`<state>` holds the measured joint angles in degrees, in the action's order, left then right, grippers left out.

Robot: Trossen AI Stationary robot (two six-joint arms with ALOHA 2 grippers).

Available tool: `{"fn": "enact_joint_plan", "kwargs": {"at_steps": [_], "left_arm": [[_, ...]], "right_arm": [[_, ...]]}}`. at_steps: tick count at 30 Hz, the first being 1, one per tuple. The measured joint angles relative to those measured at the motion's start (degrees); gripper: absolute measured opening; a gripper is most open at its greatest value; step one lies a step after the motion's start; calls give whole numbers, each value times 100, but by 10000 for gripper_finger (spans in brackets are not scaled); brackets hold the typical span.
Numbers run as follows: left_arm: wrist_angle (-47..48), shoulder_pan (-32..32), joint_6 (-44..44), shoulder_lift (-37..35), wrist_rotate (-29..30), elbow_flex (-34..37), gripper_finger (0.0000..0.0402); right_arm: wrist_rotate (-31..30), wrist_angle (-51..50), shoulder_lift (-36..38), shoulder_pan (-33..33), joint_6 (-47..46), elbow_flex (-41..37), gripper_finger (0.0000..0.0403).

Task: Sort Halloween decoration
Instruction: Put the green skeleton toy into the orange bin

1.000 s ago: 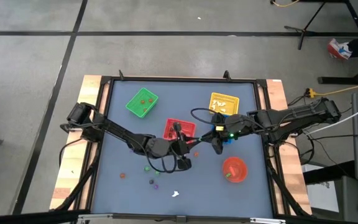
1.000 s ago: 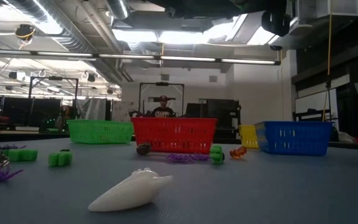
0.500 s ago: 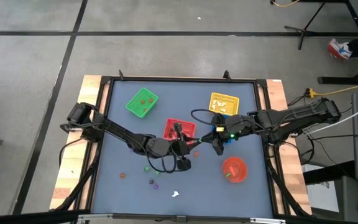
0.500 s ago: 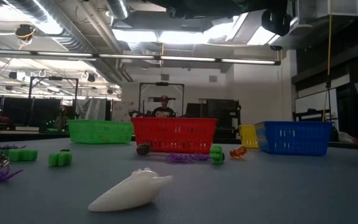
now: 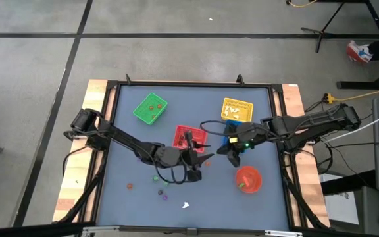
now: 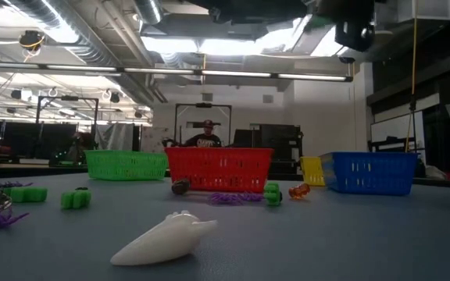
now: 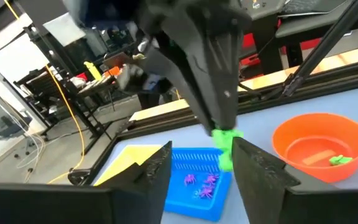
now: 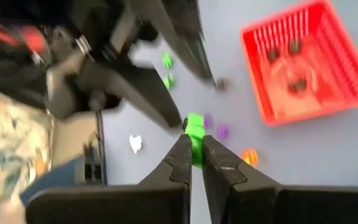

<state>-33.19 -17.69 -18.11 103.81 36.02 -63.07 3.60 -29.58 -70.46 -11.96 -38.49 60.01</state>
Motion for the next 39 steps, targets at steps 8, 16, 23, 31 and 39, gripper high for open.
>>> {"fn": "enact_joint_plan", "kwargs": {"at_steps": [8, 16, 23, 31, 39], "left_arm": [[169, -11, 9, 0, 25, -2, 168], [194, -11, 9, 0, 25, -2, 169], [195, -11, 9, 0, 25, -2, 169], [199, -11, 11, 0, 25, -1, 169], [215, -11, 11, 0, 26, -2, 169]], "right_arm": [[1064, -1887, 0, -7, -14, 0, 19], [950, -2694, 2, -477, -154, -111, 19], [950, -2486, 2, -1227, -379, -555, 19], [950, -2140, 2, -1671, -379, -839, 19], [950, -2057, 2, -1653, -370, -839, 19]]}}
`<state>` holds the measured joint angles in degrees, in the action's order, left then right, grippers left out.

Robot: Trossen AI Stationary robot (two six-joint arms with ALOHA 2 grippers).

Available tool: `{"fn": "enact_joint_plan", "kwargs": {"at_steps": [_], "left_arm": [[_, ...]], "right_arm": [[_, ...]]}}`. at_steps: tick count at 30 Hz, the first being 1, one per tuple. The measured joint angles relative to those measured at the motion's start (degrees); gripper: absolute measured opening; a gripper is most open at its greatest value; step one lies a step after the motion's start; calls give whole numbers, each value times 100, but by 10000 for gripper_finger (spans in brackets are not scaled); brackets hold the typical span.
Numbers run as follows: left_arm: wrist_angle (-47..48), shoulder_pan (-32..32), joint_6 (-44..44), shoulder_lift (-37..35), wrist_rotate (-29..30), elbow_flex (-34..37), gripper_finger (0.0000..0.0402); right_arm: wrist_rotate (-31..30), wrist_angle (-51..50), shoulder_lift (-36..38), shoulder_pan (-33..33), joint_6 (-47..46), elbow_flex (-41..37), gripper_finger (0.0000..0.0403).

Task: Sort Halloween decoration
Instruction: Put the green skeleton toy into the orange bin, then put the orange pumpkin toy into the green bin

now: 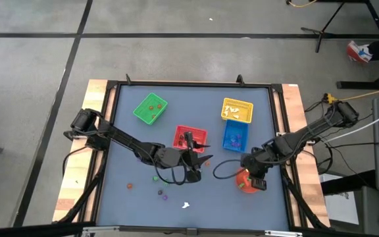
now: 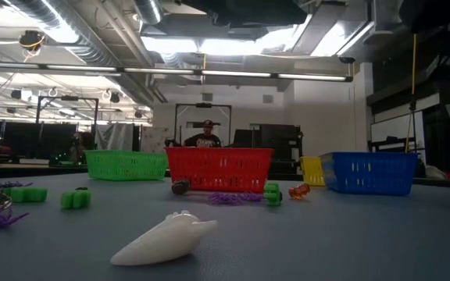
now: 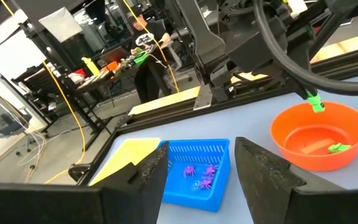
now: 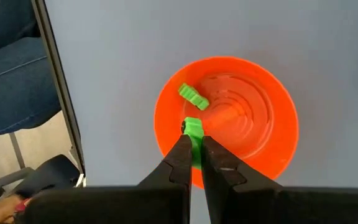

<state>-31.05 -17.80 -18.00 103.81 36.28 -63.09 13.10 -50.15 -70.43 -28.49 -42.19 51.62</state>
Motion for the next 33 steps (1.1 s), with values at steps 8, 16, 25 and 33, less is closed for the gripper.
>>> {"fn": "enact_joint_plan", "kwargs": {"at_steps": [8, 16, 25, 33], "left_arm": [[80, 0, 0, 0, -1, 0, 169], [154, 0, 0, 0, 5, 0, 169], [147, -137, 0, 0, 10, 0, 169], [146, -446, 131, 0, 200, 0, 169]], "right_arm": [[0, -4, 0, 0, 7, 0, 58], [-404, -4, 0, 0, 14, 0, 140], [-511, -4, 0, 0, 13, 0, 166], [-515, -4, 0, 0, 11, 0, 167]]}}
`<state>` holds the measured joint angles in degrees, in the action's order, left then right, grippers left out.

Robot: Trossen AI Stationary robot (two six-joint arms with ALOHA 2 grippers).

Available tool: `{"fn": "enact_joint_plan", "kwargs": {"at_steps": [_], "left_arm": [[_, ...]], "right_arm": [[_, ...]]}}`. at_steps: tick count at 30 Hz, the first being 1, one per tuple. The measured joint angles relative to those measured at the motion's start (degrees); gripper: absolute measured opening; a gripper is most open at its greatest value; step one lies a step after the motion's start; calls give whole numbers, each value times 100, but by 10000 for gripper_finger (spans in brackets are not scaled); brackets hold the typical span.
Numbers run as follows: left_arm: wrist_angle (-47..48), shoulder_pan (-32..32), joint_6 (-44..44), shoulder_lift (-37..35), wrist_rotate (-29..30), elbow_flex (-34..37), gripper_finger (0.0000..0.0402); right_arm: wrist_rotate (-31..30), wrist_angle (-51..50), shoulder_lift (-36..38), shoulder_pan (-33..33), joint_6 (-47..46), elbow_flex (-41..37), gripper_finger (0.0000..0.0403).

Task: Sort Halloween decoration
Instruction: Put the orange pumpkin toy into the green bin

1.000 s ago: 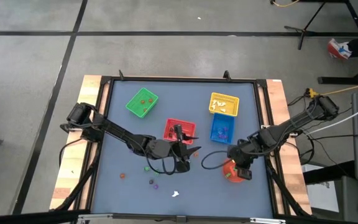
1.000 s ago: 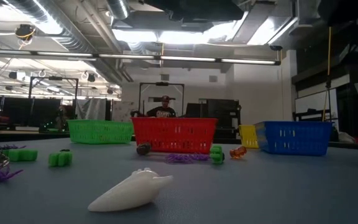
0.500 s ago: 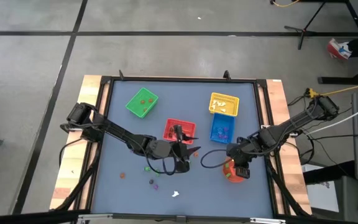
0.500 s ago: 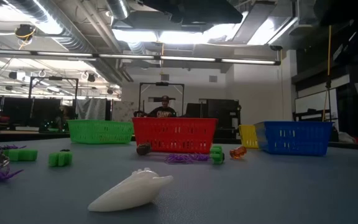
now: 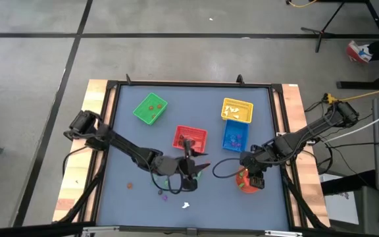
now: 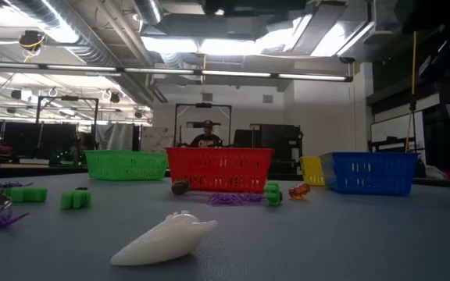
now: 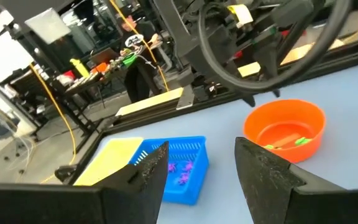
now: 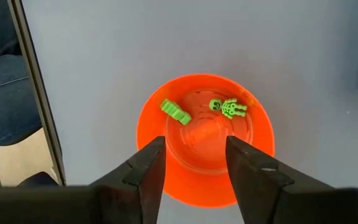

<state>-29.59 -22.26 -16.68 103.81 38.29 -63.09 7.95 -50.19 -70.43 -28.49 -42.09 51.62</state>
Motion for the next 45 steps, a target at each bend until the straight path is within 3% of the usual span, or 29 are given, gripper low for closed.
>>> {"fn": "enact_joint_plan", "kwargs": {"at_steps": [11, 15, 20, 26, 31, 36, 45], "left_arm": [[37, -468, 306, 0, 1142, 0, 169], [157, -666, 334, -55, 1156, 1, 169], [1399, -880, 1457, -525, 540, 0, 169], [3864, -1049, 3547, -1190, -340, -2, 169], [5819, -1152, 5498, -1449, -1697, -4, 169], [7171, -1370, 7024, -1444, -3152, -4, 169], [8441, -2124, 8664, -1427, -3504, -4, 169]], "right_arm": [[-1, 38, 0, 0, -4, 0, 167], [-3, 74, 0, 0, -4, 0, 167], [-3, 82, 0, 0, -4, 0, 167], [-3, 90, 2, 0, -4, 0, 167], [-3, 91, 2, 0, -4, 0, 167], [-3, 92, 2, 0, -4, 0, 167], [-3, 90, 2, 0, -4, 0, 167]]}}
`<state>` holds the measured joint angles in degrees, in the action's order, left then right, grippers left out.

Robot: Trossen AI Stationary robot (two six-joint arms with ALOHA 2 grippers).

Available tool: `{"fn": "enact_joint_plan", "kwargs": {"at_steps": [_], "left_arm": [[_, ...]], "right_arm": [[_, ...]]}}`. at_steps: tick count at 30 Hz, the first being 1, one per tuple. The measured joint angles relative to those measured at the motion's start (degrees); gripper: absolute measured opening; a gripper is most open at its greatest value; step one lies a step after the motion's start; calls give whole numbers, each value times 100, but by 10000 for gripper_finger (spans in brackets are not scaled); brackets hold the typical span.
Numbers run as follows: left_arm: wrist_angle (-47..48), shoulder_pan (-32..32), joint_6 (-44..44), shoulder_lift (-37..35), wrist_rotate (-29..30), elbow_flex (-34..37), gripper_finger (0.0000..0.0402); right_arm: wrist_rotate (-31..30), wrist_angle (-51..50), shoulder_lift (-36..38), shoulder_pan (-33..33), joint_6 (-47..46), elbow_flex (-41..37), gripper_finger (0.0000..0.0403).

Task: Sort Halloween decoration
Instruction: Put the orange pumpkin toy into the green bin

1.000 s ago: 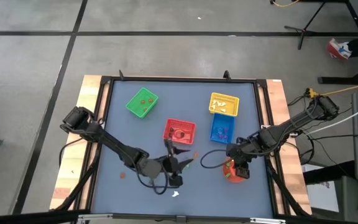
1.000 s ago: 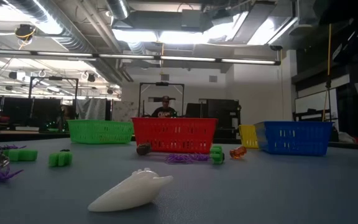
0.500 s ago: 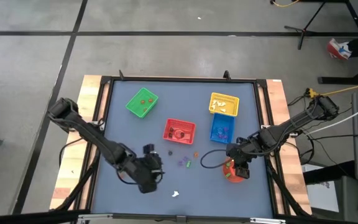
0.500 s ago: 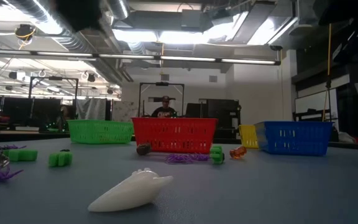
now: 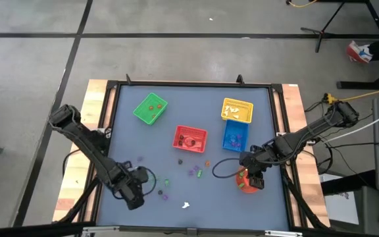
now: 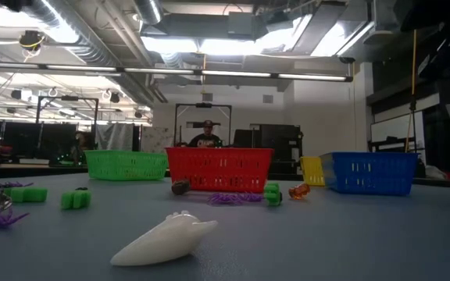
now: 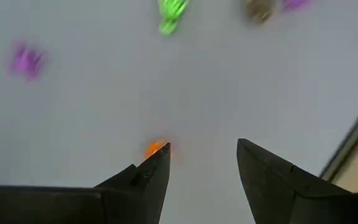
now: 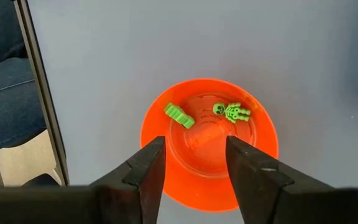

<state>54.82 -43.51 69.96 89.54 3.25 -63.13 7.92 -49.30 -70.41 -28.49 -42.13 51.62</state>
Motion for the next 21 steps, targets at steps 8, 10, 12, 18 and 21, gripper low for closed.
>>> {"fn": "enact_joint_plan", "kwargs": {"at_steps": [8, 10, 12, 18, 21], "left_arm": [[585, -418, 512, 2, 0, 0, 169], [617, -437, 554, 2, -1, 0, 169], [644, -434, 618, 2, 13, 13, 169], [462, -428, 762, 2, -138, 438, 169], [97, -428, 901, 2, -278, 777, 169]], "right_arm": [[0, 0, 0, 0, 0, 0, 167], [0, 0, 0, 0, 0, 0, 167], [0, 2, 0, 0, 1, 0, 167], [0, 0, 0, 0, 2, 0, 167], [0, 0, 0, 1, 3, 0, 167]]}}
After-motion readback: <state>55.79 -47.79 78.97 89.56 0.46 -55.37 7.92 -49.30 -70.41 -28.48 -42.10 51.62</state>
